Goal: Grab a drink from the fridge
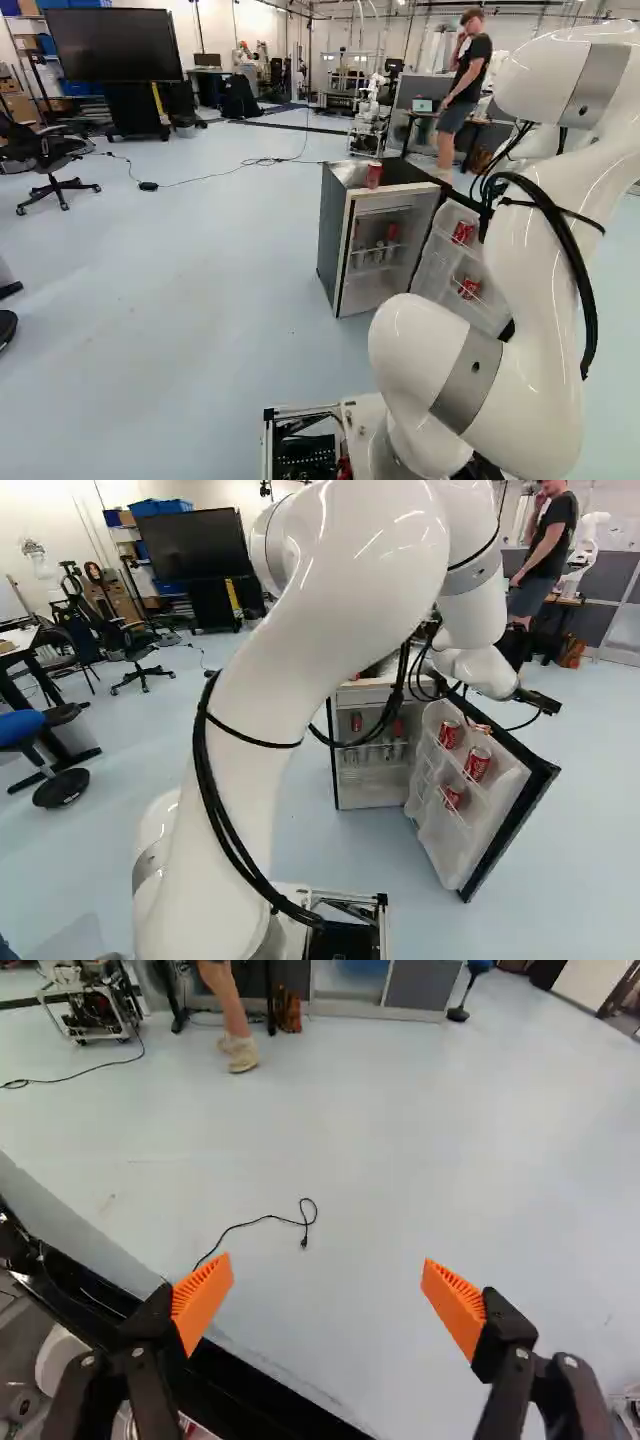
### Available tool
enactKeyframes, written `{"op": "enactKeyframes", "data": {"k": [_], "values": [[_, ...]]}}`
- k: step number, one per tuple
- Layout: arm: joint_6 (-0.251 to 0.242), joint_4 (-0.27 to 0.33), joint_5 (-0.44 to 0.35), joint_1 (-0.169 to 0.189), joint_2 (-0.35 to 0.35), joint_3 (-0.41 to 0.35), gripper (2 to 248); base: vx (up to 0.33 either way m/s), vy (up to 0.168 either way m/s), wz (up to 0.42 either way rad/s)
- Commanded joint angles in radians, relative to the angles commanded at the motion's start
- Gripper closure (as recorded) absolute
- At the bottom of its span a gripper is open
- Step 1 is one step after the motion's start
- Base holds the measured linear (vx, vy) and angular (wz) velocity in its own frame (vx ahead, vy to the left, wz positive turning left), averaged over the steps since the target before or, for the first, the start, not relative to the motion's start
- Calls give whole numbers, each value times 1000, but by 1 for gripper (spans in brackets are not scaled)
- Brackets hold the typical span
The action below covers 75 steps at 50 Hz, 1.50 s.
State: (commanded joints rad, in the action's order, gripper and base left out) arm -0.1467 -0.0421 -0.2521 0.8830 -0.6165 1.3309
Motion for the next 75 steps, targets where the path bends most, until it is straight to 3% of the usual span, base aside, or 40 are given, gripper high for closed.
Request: {"op": "enactKeyframes", "data": {"k": [26, 53, 75], "values": [[0, 0, 268, 21, -64, 149, 3, 0, 0, 0], [0, 0, 546, 41, -180, 324, 3, 0, 0, 0], [0, 0, 586, 60, -273, 463, 3, 0, 0, 0]]}}
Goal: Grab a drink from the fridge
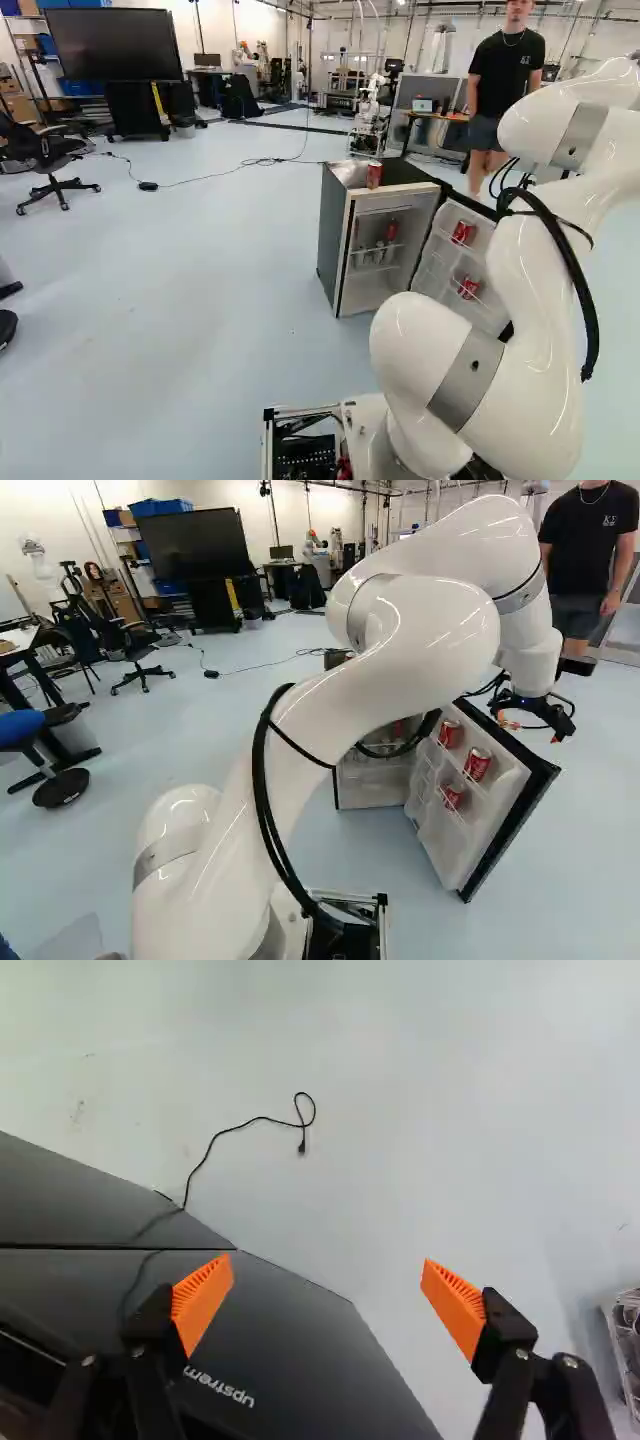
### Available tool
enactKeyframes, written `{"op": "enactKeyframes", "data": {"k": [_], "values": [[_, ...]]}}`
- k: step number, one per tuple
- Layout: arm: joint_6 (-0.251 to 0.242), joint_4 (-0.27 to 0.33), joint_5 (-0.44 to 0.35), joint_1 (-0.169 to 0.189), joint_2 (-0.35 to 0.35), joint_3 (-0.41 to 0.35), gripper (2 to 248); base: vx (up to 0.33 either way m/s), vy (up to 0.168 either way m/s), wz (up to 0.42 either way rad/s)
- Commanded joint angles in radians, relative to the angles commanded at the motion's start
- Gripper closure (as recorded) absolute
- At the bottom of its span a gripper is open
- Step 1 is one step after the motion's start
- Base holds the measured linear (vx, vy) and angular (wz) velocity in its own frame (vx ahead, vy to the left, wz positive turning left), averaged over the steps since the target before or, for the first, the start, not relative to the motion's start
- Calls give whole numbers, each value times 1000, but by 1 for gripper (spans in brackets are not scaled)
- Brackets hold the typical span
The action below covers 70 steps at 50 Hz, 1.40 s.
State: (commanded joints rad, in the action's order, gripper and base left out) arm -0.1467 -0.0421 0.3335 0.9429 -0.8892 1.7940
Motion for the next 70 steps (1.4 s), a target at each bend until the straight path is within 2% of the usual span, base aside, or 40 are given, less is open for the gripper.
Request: {"op": "enactKeyframes", "data": {"k": [16, 26, 45, 70], "values": [[0, 0, 9, 5, -3, 5, 3, 0, 0, 0], [0, 0, 49, 7, 11, -20, 3, 0, 0, 0], [0, 0, 114, 6, -15, -16, 3, 0, 0, 0], [0, 0, 118, -28, 53, -125, 3, 0, 0, 0]]}}
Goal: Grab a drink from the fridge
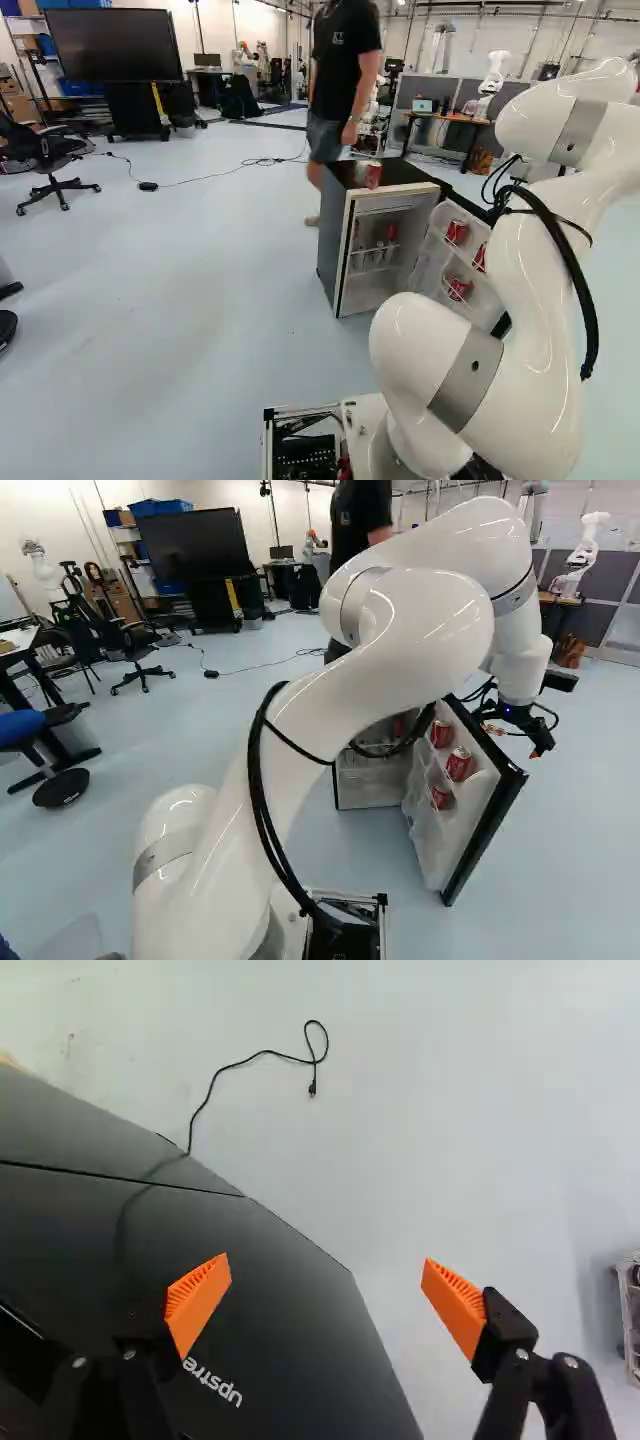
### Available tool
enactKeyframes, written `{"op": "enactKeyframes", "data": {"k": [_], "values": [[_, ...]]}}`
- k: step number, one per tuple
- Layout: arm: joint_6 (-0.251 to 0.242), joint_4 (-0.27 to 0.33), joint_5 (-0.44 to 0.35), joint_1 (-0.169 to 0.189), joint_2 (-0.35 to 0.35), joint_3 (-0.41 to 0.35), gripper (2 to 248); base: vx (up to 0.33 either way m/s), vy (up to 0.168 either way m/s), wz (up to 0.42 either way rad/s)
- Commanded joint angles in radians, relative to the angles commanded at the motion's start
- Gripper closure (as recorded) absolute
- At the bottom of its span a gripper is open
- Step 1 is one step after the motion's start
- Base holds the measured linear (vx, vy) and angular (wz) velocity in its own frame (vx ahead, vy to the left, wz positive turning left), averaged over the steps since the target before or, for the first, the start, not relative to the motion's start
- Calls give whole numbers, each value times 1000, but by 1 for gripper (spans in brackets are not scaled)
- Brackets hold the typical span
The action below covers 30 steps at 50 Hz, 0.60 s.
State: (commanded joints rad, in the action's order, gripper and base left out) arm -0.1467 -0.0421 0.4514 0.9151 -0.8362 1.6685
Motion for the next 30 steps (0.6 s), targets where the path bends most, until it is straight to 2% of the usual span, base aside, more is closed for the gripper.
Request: {"op": "enactKeyframes", "data": {"k": [18, 30], "values": [[0, 0, 0, -33, 51, -80, 3, 0, 0, 0], [0, 0, 0, -66, 68, -107, 3, 0, 0, 0]]}}
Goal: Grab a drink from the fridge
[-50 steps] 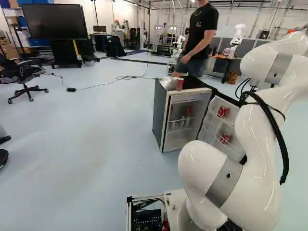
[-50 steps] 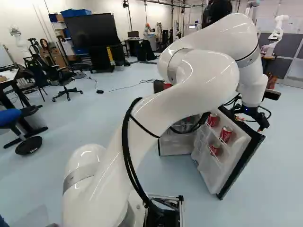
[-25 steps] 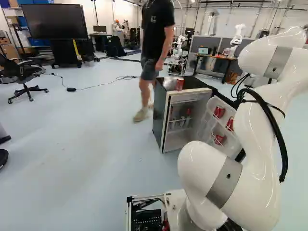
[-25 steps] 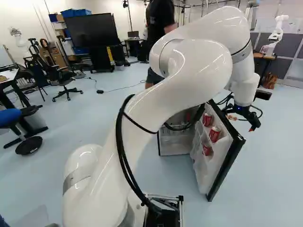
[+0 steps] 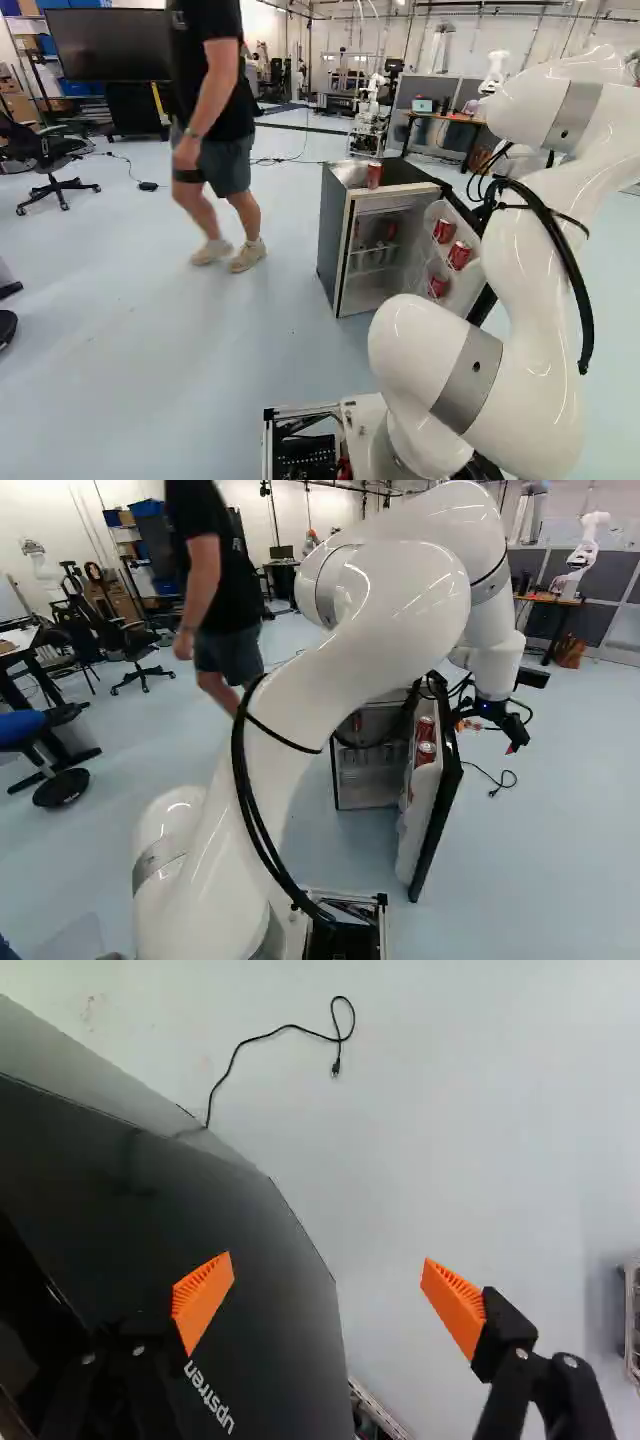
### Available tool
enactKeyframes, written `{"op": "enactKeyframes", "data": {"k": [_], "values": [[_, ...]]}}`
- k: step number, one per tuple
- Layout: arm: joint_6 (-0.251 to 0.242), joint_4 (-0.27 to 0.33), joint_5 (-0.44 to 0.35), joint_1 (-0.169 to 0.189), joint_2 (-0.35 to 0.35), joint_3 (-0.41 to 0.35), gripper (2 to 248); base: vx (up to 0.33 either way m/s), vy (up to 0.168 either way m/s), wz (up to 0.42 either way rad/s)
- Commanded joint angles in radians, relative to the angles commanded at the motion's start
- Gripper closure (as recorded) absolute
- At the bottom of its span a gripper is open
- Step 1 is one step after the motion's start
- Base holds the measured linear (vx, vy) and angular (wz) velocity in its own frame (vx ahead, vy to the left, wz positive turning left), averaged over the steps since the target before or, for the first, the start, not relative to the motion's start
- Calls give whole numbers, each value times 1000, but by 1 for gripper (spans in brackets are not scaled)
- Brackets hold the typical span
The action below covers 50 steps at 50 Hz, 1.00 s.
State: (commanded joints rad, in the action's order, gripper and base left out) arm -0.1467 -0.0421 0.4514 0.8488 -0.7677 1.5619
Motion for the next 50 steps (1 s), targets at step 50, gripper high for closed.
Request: {"op": "enactKeyframes", "data": {"k": [50], "values": [[0, 0, 0, -160, -2, 3, 3, 0, 0, 0]]}}
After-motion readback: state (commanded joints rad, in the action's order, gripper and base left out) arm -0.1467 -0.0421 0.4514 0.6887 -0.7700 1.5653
